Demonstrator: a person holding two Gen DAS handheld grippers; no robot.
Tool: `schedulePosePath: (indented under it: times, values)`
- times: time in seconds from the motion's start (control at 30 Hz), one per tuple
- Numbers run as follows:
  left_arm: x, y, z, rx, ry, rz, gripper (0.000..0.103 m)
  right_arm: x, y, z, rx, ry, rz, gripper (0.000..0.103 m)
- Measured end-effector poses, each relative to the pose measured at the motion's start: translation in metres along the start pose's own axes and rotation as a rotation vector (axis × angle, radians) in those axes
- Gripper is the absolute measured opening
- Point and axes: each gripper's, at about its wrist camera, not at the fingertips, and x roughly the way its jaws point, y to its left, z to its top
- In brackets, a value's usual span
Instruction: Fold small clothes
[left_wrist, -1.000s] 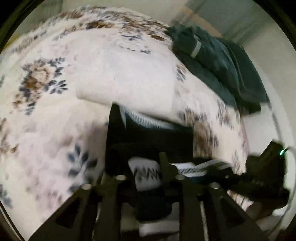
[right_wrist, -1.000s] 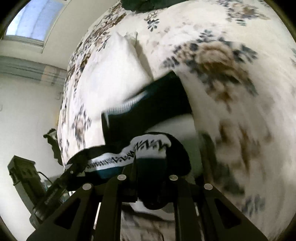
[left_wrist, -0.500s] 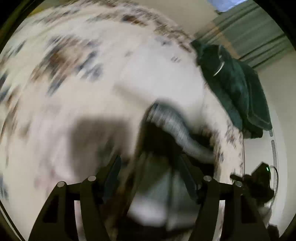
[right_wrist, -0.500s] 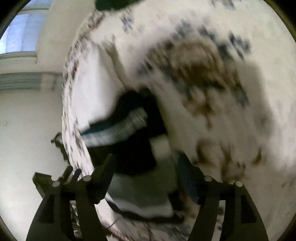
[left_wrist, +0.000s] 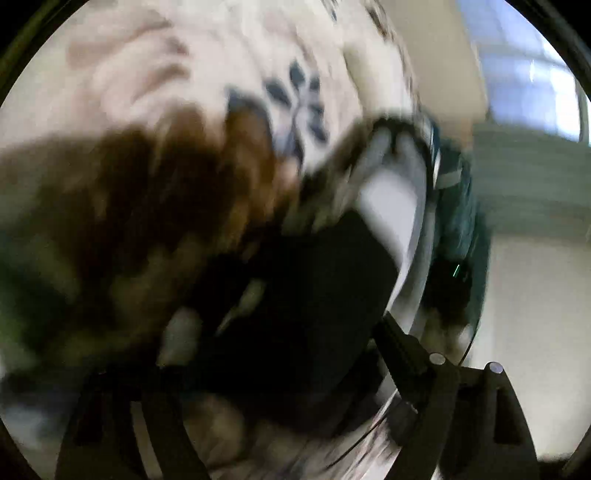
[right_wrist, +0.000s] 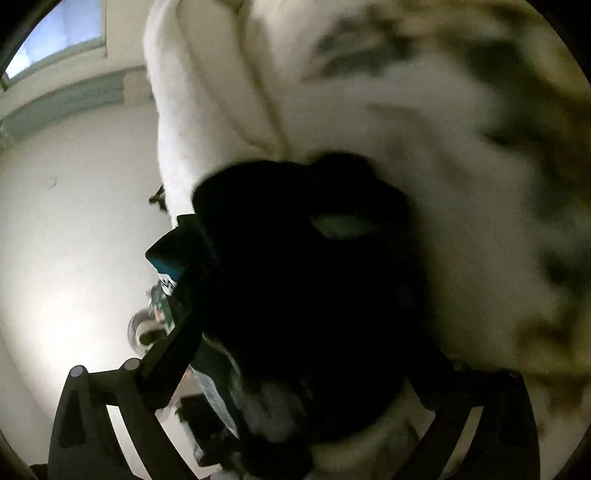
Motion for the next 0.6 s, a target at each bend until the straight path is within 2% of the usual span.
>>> schedulePosePath:
  times: [0.03,0.07,0.1,0.13,0.2,0.3,0.4,0.43,0.47,0.53,0.57,0.6]
  values:
    - [0.000,-0.003,0.003,-0.013,-0.040,-0.016,0.081,0.006,0.004,0.005,-0.007,0.007,-0.010,0.101]
    - [-0.001,-0.008,0.007,-0.010,-0.076,-0.026,0.053,0.009,0.009,0.007,-0.023,-0.005,-0.021,0.095]
    - [-0.002,-0.015,0.013,0.013,-0.084,-0.012,0.032,0.010,0.013,0.006,-0.030,-0.027,-0.033,0.056]
    - [-0.004,-0.022,0.019,0.036,-0.076,0.006,0.031,0.010,0.013,0.004,-0.015,-0.038,-0.039,0.033]
    - [-0.015,-0.041,0.035,0.088,-0.055,0.000,0.030,0.002,0.011,-0.013,0.058,-0.112,-0.014,0.030]
    - [-0.034,-0.071,0.065,0.213,0.004,0.037,0.029,-0.015,0.014,-0.063,0.157,-0.205,0.017,0.027]
    - [-0.032,-0.108,0.099,0.345,0.100,0.061,0.029,-0.024,0.020,-0.144,0.266,-0.280,0.059,0.026]
    - [-0.021,-0.121,0.108,0.389,0.176,0.057,0.029,-0.024,0.025,-0.183,0.307,-0.308,0.076,0.026]
    - [-0.010,-0.127,0.108,0.417,0.236,0.068,0.032,-0.021,0.028,-0.208,0.332,-0.324,0.076,0.026]
    - [0.019,-0.132,0.099,0.500,0.360,0.119,0.054,-0.011,0.028,-0.248,0.375,-0.343,0.044,0.028]
    - [0.032,-0.131,0.091,0.546,0.397,0.184,0.069,-0.002,0.021,-0.263,0.408,-0.344,-0.007,0.030]
    - [0.042,-0.124,0.085,0.574,0.422,0.257,0.070,0.006,0.010,-0.268,0.434,-0.335,-0.044,0.036]
